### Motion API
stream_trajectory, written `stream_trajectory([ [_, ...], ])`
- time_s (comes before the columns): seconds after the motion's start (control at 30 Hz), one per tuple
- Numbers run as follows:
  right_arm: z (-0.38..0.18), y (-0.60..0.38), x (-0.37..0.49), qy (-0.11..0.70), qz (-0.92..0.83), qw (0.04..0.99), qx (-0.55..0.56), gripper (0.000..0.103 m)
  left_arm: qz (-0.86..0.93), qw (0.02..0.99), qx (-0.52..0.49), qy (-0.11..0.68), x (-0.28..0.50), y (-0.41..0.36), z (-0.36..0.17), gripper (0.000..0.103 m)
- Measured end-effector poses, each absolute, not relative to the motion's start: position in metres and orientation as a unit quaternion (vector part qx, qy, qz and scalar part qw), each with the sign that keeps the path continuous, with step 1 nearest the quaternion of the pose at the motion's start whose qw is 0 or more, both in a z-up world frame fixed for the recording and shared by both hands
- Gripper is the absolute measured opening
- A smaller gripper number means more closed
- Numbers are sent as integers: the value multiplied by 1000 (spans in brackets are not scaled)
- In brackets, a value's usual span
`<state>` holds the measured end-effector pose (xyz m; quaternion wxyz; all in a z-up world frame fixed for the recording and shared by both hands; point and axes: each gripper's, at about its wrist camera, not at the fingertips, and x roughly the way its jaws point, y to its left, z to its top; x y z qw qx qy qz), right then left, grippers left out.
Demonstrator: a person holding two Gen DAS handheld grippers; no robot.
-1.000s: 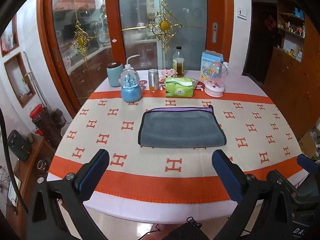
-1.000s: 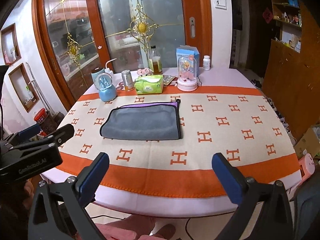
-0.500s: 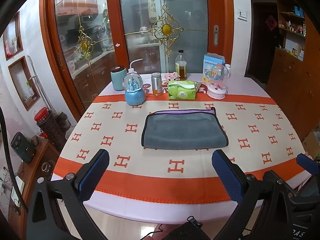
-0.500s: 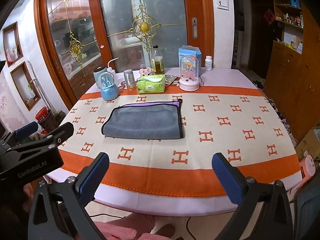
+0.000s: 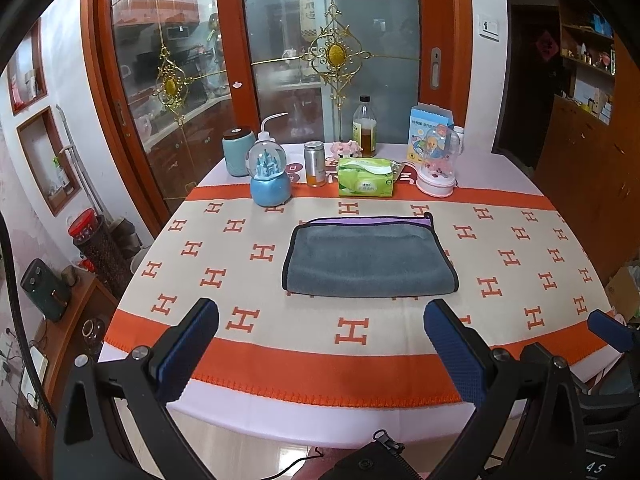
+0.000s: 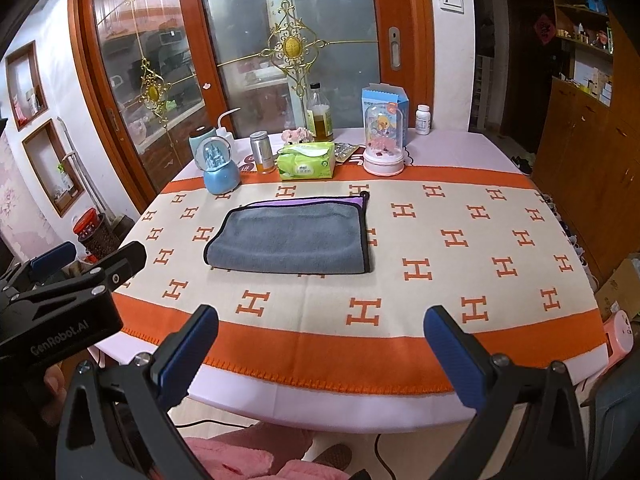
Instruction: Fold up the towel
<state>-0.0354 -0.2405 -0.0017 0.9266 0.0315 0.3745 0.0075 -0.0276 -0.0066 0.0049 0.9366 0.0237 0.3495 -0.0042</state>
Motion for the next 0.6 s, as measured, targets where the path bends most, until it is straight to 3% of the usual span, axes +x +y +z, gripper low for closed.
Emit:
stream_trajectory([
  [0.6,-7,-237,-31,381,6,924,30,103,-8,936,24,351,-23,-7,6,102],
])
